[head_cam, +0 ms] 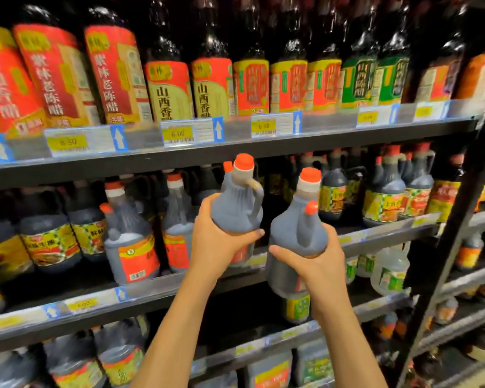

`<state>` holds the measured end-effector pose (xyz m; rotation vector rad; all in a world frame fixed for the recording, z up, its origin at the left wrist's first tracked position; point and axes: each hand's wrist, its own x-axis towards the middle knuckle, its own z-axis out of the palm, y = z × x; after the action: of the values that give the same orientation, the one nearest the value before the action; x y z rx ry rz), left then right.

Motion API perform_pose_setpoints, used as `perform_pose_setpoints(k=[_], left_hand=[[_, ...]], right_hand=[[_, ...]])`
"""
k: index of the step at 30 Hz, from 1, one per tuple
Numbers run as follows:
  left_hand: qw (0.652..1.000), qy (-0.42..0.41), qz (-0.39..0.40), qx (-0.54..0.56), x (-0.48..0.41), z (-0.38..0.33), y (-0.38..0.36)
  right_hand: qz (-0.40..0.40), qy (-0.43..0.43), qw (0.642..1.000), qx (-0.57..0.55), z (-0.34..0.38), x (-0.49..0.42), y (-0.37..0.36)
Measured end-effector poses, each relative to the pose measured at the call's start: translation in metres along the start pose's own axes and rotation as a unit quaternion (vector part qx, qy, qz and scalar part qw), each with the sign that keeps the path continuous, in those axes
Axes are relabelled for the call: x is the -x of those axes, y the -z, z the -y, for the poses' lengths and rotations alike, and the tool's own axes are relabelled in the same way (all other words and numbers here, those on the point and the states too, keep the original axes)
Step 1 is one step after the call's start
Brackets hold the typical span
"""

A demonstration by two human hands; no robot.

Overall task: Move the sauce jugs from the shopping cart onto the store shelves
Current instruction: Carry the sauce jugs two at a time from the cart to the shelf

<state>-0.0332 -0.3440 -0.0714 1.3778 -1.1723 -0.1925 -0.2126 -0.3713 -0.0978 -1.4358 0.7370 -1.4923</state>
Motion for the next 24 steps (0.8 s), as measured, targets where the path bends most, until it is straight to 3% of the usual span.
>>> perform_pose_setpoints(k=[12, 18, 24], left_hand=[[0.989, 0.024, -0.082, -0.118, -0.030, 0.022, -0.025], [0.971, 0.015, -0.164, -0.172, -0.019, 0.026, -0.040], [0.958, 0.039, -0.184, -0.216, -0.017, 0.034, -0.049]], right_hand=[[-0.019, 0.114, 0.993, -0.018, -0.022, -0.058, -0.025], [-0.004, 0.099, 0.995, -0.029, -0.044, -0.076, -0.028], [0.011, 0.060, 0.998, -0.007, -0.047, -0.094, -0.028]])
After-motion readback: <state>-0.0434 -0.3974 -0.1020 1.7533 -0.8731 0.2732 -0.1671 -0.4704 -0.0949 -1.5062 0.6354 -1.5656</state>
